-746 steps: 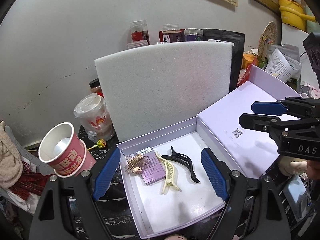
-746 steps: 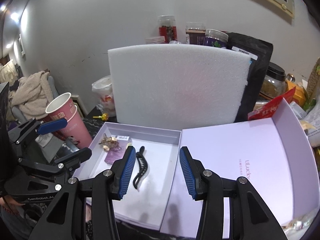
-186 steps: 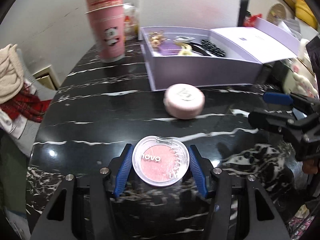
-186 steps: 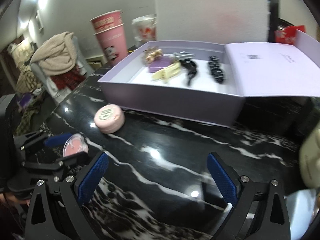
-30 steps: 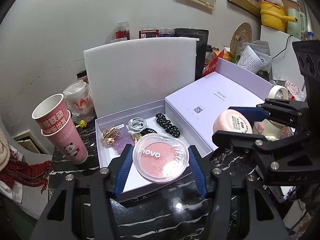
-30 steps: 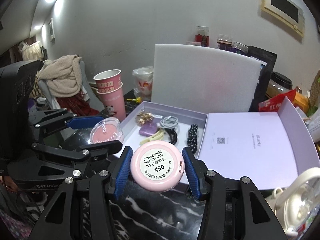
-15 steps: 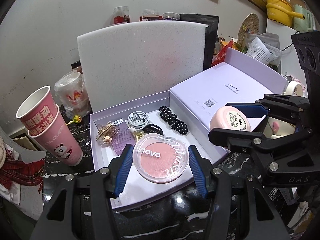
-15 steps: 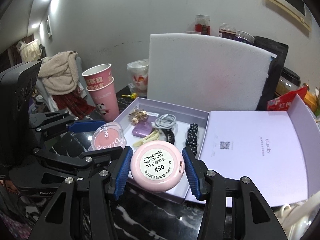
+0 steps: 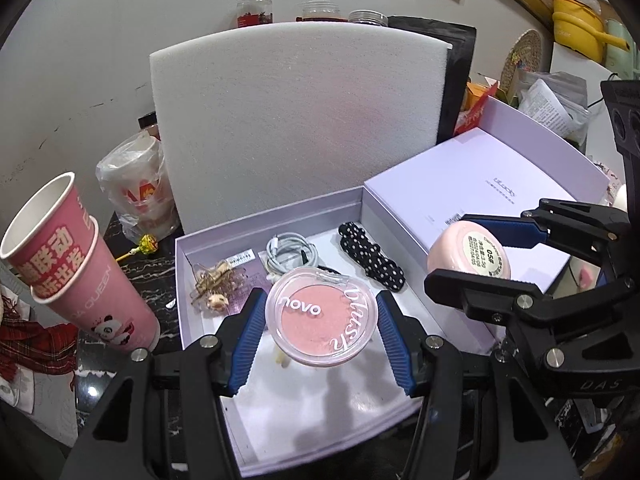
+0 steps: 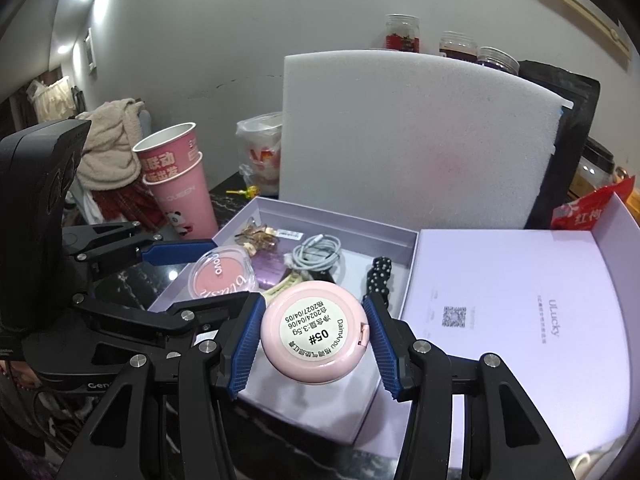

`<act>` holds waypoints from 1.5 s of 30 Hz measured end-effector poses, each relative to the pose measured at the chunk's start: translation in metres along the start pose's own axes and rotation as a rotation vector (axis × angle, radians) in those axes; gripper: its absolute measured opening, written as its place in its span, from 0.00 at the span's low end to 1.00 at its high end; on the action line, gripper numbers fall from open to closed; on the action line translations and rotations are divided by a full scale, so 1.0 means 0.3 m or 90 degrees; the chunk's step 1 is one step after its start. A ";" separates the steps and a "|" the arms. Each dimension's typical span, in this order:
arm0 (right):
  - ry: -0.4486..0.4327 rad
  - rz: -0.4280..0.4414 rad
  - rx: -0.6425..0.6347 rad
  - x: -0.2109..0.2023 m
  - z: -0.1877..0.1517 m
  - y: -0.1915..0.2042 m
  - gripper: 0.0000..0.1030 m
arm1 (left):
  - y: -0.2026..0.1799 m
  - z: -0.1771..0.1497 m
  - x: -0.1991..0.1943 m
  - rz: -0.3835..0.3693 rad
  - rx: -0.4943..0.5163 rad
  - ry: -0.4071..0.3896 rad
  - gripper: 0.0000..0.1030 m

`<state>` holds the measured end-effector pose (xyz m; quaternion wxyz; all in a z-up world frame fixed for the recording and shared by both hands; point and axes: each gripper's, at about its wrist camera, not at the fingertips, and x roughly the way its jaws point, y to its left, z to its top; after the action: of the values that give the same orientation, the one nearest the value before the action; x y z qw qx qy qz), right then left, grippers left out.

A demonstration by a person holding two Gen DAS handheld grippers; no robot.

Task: Organize rigid objects
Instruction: 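Lower both compacts into the gift box and open both grippers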

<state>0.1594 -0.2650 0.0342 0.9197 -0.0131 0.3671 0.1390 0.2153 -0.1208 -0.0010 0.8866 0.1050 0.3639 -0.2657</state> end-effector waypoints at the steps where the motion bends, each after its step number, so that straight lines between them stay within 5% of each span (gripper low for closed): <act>1: -0.001 0.000 0.000 0.005 0.005 -0.003 0.49 | 0.005 0.007 0.005 0.001 -0.001 -0.002 0.53; 20: -0.016 -0.026 0.010 0.116 0.115 -0.079 0.49 | 0.078 0.116 0.129 0.018 0.008 -0.011 0.53; 45: 0.070 -0.032 0.025 0.312 0.137 -0.141 0.49 | 0.096 0.142 0.307 0.046 0.024 0.075 0.53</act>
<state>0.2629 -0.2775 -0.0026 0.9014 -0.0116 0.4193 0.1075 0.3110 -0.1492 -0.0354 0.8703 0.1502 0.4066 -0.2340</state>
